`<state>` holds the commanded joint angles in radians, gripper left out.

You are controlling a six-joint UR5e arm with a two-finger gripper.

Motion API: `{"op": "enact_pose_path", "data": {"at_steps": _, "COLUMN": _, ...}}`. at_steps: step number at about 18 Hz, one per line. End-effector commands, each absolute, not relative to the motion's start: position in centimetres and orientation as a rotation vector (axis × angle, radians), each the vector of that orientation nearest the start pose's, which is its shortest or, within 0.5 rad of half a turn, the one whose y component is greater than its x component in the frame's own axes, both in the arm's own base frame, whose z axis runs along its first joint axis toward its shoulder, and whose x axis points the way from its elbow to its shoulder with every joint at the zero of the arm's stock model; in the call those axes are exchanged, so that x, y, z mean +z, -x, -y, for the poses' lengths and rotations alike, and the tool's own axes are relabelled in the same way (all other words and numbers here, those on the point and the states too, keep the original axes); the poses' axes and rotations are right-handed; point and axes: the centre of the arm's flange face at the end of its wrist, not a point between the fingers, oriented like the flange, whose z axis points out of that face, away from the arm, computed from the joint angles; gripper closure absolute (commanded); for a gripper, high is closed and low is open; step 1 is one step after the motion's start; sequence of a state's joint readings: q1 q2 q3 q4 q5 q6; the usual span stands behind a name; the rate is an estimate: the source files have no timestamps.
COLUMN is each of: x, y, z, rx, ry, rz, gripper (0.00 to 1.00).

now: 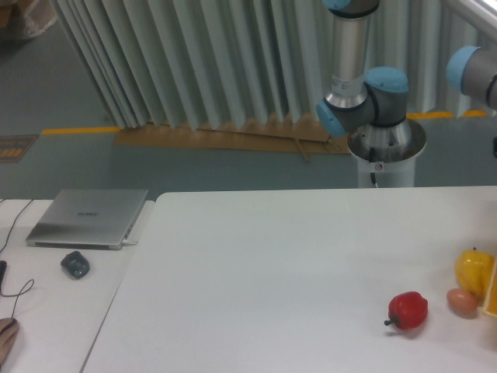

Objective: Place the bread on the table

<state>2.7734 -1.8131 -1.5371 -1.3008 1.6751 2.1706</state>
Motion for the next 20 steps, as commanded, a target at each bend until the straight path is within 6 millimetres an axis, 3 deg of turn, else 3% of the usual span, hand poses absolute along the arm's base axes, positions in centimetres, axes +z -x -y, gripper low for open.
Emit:
{"op": "enact_pose_path", "data": {"at_steps": 3, "x": 38.8, "y": 52.4, "z": -32.4, "rx": 0.109, "ry": 2.855, "rz": -1.571, "gripper": 0.0}}
{"op": "enact_pose_path", "data": {"at_steps": 13, "x": 33.5, "y": 55.4, "z": -31.1, "rx": 0.007, "ry": 2.87, "rz": -1.529, "gripper": 0.0}}
{"op": "enact_pose_path", "data": {"at_steps": 20, "x": 32.3, "y": 56.7, "z": -29.7, "rx": -0.022, "ry": 2.884, "rz": -1.49, "gripper": 0.0}}
